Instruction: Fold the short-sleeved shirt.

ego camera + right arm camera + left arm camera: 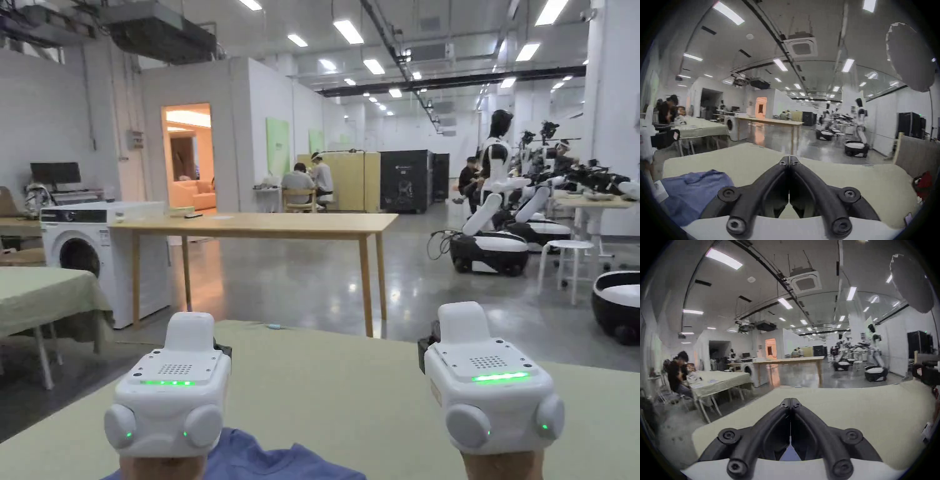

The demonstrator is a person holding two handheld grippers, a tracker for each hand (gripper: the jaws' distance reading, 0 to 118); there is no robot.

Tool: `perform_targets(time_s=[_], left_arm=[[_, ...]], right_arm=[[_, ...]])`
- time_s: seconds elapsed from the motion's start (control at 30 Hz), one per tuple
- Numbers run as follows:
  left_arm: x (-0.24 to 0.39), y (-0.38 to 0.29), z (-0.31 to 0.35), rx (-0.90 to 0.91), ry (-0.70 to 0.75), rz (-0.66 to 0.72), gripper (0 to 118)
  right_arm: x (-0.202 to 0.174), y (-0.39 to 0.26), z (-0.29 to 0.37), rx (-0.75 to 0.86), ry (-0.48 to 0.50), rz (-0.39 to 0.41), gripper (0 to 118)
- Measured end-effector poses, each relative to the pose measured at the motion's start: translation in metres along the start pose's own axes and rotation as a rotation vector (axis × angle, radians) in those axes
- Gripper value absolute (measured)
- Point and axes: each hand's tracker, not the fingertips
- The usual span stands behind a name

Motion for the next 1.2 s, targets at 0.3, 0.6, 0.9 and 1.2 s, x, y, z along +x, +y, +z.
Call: perform_targets(time_s=[0.3,0.6,0.9,1.2], left_arm=[[-0.036,-0.014,-0.009,-0.099,-0.079,-0.016,0],[0.007,-0.075,-0.113,-0.711,-0.381,-0.260,0],[0.027,-0.186,-0.203,-0.889,-0.430,-0.261,115],[0.056,-0.217,-0.223,-0.938,-0.429,-0.196,113]], right_arm=[[-0.042,-0.003,-0.006,-0.014,0.077,0.019,0],[-0.020,-0.025,0.015,-0.073,0.084,0.025,0],[-0.015,-0.074,-0.003,-0.180,0.148,0.027,0],[-0.018,-0.093,-0.005,-0.234,0.182,0.029,0]])
